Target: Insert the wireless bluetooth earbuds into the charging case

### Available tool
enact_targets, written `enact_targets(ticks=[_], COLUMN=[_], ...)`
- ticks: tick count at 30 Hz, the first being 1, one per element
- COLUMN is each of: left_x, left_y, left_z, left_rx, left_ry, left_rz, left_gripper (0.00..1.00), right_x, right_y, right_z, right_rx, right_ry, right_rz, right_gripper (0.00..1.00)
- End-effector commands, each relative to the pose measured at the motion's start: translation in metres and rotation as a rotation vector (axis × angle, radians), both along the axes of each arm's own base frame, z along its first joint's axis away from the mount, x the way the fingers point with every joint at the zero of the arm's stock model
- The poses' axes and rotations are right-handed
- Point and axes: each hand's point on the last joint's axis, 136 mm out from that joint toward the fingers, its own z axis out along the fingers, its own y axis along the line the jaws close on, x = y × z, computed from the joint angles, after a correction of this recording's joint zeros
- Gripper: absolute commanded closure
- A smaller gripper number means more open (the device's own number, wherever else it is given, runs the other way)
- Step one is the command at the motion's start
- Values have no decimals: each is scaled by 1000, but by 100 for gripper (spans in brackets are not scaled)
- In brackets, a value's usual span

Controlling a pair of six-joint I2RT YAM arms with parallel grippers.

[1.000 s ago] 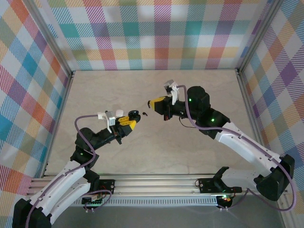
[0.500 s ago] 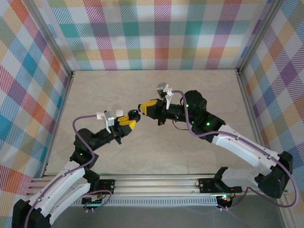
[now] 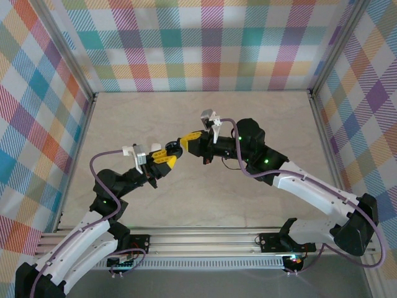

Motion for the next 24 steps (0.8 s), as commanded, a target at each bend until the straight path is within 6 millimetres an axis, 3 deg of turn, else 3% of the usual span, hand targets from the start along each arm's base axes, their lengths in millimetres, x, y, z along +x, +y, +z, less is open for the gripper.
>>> enact_targets(ticks=[1,24], left_x=[-7,-12], left_y=[1,4], left_z=[26,35], left_rx=[-43,-65], left_ry=[-60,-73], left_rz=[-8,1], left_gripper=[100,100], right_x=[-6,-10], right_y=[4,5], right_z=[4,1], right_rx=[30,85], right_ry=[-12,72], right_rz=[31,38], right_gripper=[92,92])
